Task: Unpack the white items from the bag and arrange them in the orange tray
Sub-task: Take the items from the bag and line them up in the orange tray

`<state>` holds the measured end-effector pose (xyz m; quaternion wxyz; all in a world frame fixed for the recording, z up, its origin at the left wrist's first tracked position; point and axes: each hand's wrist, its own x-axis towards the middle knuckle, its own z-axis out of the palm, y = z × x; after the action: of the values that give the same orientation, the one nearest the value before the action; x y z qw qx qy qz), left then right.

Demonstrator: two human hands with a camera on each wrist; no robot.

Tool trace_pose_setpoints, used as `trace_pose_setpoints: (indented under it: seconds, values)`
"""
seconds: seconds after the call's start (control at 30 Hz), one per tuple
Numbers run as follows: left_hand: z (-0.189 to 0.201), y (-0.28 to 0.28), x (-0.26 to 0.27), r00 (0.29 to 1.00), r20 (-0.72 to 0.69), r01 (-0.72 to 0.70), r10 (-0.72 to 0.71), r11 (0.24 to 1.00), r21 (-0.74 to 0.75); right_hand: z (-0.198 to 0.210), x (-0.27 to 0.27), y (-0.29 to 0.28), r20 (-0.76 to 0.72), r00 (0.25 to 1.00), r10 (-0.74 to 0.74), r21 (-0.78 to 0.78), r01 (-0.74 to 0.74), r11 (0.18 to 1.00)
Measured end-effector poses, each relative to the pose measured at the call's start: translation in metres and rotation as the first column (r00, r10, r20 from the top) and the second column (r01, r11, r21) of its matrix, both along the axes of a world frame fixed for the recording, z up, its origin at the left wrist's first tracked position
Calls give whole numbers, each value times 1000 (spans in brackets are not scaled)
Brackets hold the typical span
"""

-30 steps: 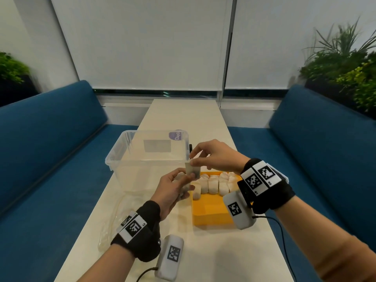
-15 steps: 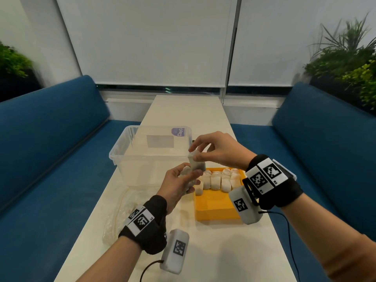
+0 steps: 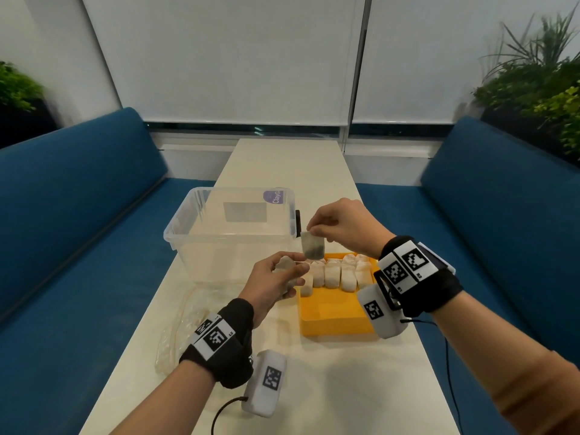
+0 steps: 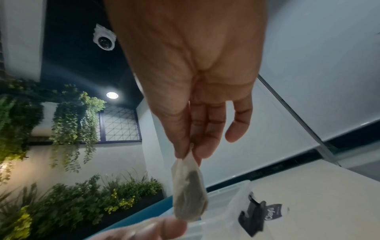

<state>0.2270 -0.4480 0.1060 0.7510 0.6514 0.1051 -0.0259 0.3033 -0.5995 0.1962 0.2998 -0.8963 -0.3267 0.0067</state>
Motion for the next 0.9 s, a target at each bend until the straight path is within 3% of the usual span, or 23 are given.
trace_pose_setpoints:
  seconds: [0.3,0.47,0.57,0.9]
  values:
    - [-15,19,1,997,-22,-75,75,997,-15,-61,47,-5,-149,970,-194,-223,158,962]
    - [-21,30,3,993,-45,-106,105,994,-16,-101,60,4,-283,941,-187,-548,2,837]
    - [-23,36,3,991,-56,-126,125,992,-15,-116,65,14,-355,912,-205,-613,-61,788]
    - [-27,46,5,977,-99,-193,190,981,-16,-141,92,29,-114,959,-261,-631,133,764]
